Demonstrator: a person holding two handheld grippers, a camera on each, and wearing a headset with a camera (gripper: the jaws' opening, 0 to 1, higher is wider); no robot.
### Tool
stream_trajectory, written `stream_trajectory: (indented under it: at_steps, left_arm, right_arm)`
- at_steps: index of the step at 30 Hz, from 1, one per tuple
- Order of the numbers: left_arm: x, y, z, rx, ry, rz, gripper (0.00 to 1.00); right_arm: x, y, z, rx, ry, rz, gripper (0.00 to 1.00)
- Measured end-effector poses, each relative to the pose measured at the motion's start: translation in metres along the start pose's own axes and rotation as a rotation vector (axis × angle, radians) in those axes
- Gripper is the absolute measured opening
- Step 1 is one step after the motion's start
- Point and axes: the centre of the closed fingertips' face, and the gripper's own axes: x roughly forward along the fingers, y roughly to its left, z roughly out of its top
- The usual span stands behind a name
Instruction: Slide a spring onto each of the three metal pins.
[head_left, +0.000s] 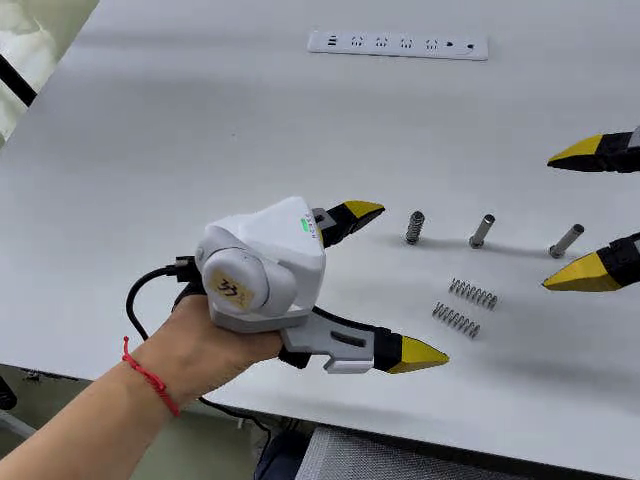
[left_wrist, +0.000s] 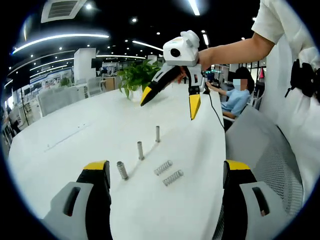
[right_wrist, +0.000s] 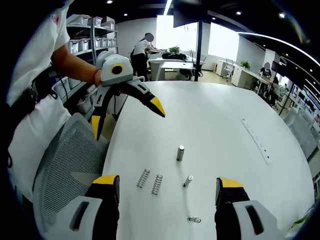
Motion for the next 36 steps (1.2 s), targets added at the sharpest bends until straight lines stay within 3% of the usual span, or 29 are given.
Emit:
stream_trajectory:
  at_steps: [14, 21, 36]
  left_arm:
    - [0.013, -0.003, 0.000, 0.042, 0.056, -0.033, 0.89]
    - [0.021, -0.002, -0.007, 0.075, 0.103, -0.060, 0.84]
    - [0.049, -0.009, -0.037, 0.185, 0.260, -0.166, 0.67]
  right_arm:
    - [-0.032, 0.013, -0.032, 0.073, -0.125, -0.052, 0.89]
    - [-0.043, 0.015, -0.052, 0.096, -0.142, -0.071, 0.92]
    - [-0.047, 0.022, -0.085, 0.095, -0.161, -0.082, 0.94]
